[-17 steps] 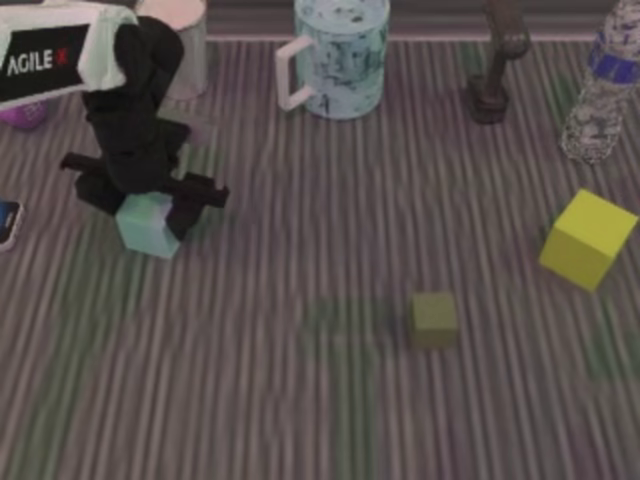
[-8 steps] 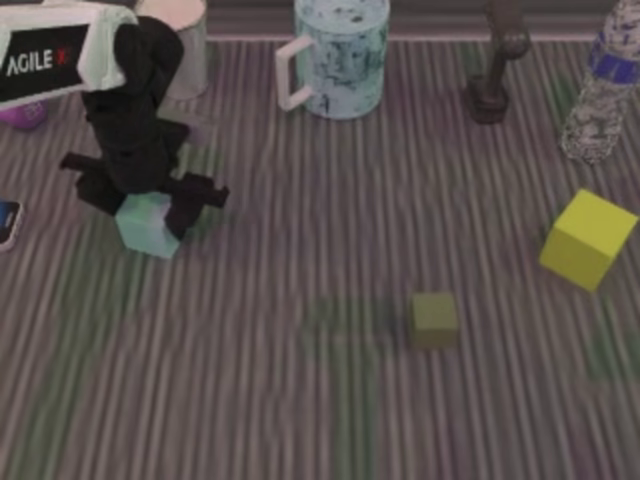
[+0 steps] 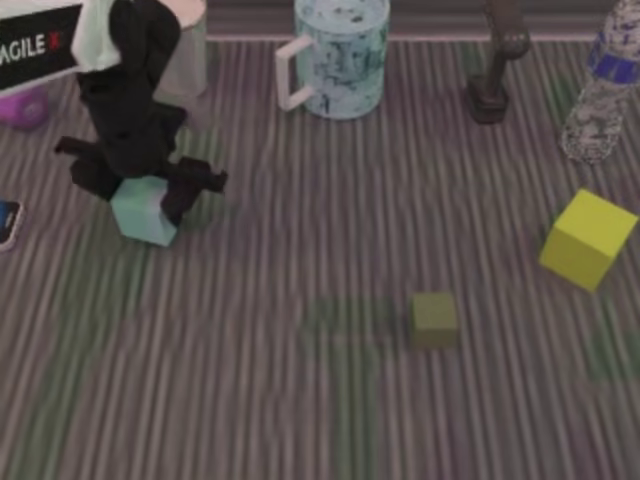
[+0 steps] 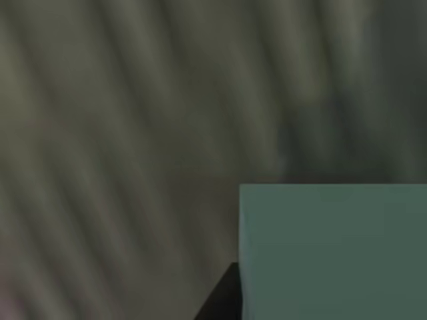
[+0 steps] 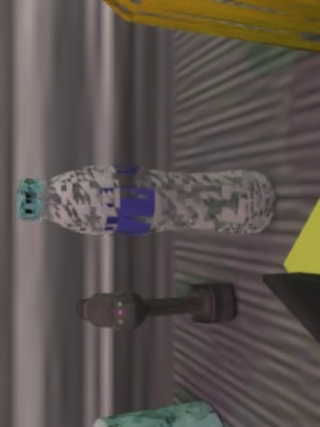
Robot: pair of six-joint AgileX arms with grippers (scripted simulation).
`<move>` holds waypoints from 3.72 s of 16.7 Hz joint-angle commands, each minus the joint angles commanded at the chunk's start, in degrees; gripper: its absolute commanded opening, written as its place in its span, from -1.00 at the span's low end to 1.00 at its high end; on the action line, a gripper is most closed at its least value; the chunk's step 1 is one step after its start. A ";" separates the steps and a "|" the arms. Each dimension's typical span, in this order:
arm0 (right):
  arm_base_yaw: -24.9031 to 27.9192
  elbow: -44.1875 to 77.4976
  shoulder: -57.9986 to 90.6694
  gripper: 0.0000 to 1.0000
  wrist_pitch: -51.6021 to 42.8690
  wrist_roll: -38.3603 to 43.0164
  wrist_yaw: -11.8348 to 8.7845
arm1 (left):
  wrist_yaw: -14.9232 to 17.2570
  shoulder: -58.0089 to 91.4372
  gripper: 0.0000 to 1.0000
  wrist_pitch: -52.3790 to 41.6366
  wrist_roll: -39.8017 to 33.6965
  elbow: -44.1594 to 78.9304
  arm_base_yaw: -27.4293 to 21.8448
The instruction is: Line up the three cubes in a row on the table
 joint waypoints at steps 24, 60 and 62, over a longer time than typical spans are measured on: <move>0.00 0.00 0.00 1.00 0.00 0.00 0.00 | -0.79 -3.22 -1.00 -13.14 -45.93 8.76 -28.30; 0.00 0.00 0.00 1.00 0.00 0.00 0.00 | -0.95 -1.11 1.00 0.70 -52.12 -2.51 -33.11; 0.00 0.00 0.00 1.00 0.00 0.00 0.00 | -0.95 -1.11 1.00 0.70 -52.12 -2.51 -33.11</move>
